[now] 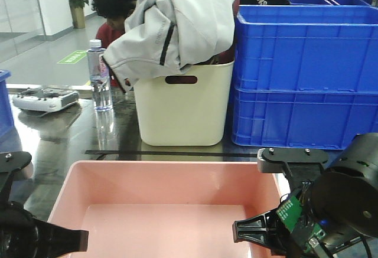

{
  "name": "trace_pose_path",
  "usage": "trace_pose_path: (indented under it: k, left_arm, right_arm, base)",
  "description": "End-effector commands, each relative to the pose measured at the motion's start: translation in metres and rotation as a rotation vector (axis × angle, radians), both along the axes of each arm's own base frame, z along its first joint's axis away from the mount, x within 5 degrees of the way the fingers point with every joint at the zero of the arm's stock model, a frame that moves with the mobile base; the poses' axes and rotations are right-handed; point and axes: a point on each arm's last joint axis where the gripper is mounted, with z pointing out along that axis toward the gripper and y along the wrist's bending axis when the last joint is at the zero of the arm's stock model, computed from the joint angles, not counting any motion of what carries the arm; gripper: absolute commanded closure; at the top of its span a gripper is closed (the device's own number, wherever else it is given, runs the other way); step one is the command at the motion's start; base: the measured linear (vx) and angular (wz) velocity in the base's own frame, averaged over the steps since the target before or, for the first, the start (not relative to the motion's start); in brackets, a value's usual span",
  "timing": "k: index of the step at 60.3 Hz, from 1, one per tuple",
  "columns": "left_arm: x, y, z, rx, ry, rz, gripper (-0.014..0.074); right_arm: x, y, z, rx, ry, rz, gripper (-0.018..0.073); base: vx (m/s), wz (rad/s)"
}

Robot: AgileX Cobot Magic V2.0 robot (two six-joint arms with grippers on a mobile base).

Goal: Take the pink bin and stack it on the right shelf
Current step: 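Lower the held pink bin onto the metal table surface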

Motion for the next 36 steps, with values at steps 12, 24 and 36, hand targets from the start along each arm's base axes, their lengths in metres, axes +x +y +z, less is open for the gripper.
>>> trace_pose_path:
  k: [12,24,36]
  left_arm:
    - [-0.0005,0.0041,0.0198,-0.011,-0.110,-0.007,0.0421]
    - [-0.0005,0.0041,0.0198,-0.011,-0.110,-0.007,0.0421]
    - [-0.0005,0.0041,0.0198,-0.011,-0.110,-0.007,0.0421]
  right_arm:
    - [0.0019,-0.0110,0.0175,-0.051,-0.097,0.001,0.0531]
    - [0.0019,-0.0110,0.0175,-0.051,-0.097,0.001,0.0531]
    - [0.0019,-0.0110,0.0175,-0.051,-0.097,0.001,0.0531]
  base:
    - [0.15,-0.11]
    - [0.12,-0.06]
    - [0.09,-0.06]
